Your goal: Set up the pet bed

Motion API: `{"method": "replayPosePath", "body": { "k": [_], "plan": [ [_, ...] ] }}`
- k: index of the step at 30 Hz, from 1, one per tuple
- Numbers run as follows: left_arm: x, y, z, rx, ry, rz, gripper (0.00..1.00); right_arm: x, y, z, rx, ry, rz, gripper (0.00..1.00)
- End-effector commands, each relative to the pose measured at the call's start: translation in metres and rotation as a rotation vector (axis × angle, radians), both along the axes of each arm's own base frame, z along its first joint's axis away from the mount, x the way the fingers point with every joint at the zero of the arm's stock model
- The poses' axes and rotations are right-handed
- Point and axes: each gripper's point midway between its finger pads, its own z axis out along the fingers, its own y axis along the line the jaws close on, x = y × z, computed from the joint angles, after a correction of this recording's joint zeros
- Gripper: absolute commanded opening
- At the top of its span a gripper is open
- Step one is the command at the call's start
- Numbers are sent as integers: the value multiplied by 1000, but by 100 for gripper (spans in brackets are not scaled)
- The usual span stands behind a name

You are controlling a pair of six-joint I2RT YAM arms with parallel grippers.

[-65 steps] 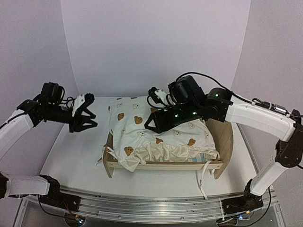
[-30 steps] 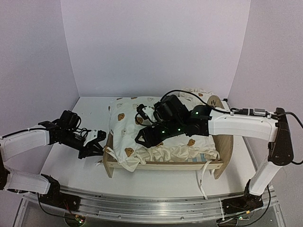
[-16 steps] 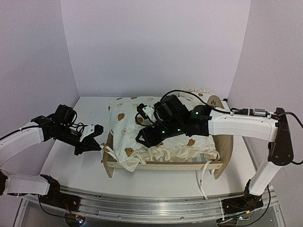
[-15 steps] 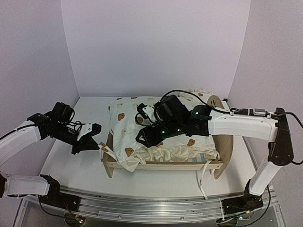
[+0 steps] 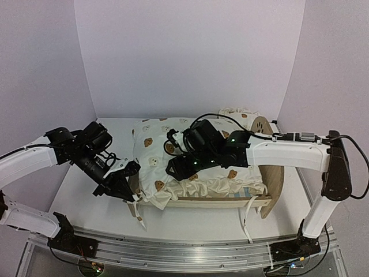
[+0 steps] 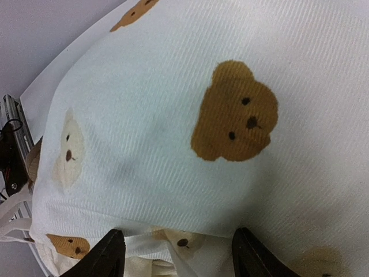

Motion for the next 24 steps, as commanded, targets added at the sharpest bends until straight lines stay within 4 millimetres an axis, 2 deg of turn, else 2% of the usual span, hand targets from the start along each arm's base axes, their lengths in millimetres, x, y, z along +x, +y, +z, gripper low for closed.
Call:
{"method": "replayPosePath", "body": {
  "k": [1,3,5,6,8,10,15,18,22,24],
  "plan": [
    [-4,-3,-9,12,-30,-40,0,5,0,20,48,-17,-29,64],
    [-8,4,-27,49,-59,-76,5,-1,1,21,59,4,-4,64],
    [-9,13,-45,88,-112,-119,31,-6,1,22,71,20,9,64],
    [-10,17,-51,106,-130,-129,40,-7,0,23,73,22,9,64],
    [-10,23,-57,121,-173,-153,52,-7,-3,24,75,23,4,64],
    [-10,25,-58,115,-201,-156,58,-8,-5,23,72,24,3,64],
    [0,21,-56,100,-227,-72,55,-19,-2,24,100,76,29,63],
    [0,20,-51,94,-197,-32,48,-23,-7,35,135,95,12,62],
    [-11,26,-48,79,-181,-47,39,-30,-18,51,179,109,-15,62],
    [-17,29,-49,66,-177,-64,36,-34,-22,52,195,129,-33,61]
  ]
}}
